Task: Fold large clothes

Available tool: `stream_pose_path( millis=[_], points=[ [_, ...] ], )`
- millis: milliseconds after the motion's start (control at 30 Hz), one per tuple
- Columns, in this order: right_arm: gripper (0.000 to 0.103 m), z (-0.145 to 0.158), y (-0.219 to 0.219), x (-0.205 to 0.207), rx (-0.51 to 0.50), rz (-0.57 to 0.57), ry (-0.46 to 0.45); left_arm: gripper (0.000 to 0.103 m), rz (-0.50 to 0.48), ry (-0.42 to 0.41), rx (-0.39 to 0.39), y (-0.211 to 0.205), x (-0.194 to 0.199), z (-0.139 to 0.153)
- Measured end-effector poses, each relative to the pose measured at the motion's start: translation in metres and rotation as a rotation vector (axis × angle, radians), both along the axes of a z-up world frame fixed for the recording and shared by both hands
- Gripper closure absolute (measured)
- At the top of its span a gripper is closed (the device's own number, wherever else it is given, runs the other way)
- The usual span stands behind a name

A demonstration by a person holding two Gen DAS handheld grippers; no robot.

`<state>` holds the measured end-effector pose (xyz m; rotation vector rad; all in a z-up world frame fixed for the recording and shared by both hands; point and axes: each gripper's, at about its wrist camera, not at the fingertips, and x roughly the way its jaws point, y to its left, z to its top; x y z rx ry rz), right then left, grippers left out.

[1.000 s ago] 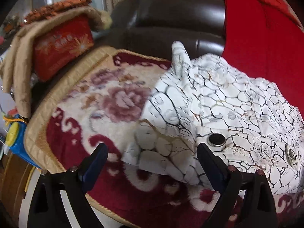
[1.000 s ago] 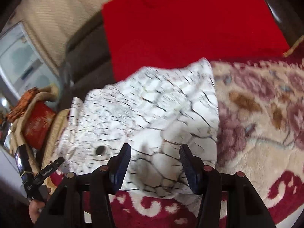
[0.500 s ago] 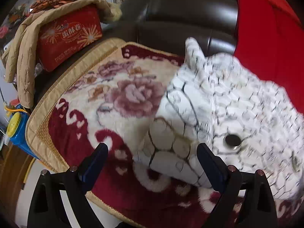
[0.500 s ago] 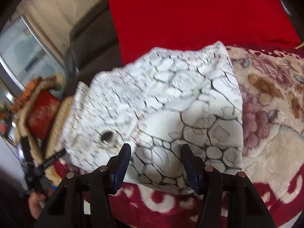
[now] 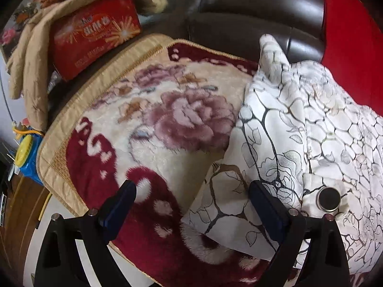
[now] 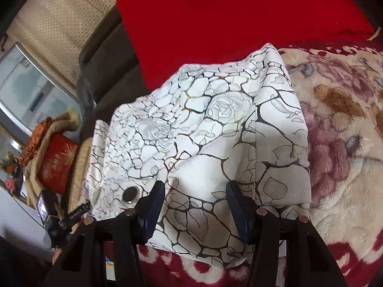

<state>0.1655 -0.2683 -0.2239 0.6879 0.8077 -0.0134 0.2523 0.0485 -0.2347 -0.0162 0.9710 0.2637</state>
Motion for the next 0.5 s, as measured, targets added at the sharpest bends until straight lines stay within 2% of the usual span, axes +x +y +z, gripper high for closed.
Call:
stream_pose_path(
  millis=[100,233,300,400,500],
  points=[
    [0.045,0.006,-0.006,-0.006,0.034,-0.011,-0.045,0.007,0.004,-0.053,-0.035,0.005,-0.007,0.011],
    [0.045,0.018,-0.007,-0.014,0.046,-0.003,-0.118,0.007,-0.019,-0.139,-0.128,0.013,-0.018,0.026],
    [0.045,0.021,-0.006,-0.015,0.041,0.005,-0.137,0.007,-0.027,-0.167,-0.137,0.014,-0.017,0.029],
    [0.045,0.017,-0.006,-0.012,0.037,0.002,-0.102,0.007,-0.014,-0.109,-0.09,0.01,-0.007,0.017],
    [0.046,0.002,-0.013,-0.006,0.083,-0.014,-0.018,0.007,-0.009,-0.016,0.035,0.0,0.002,-0.001]
  ],
)
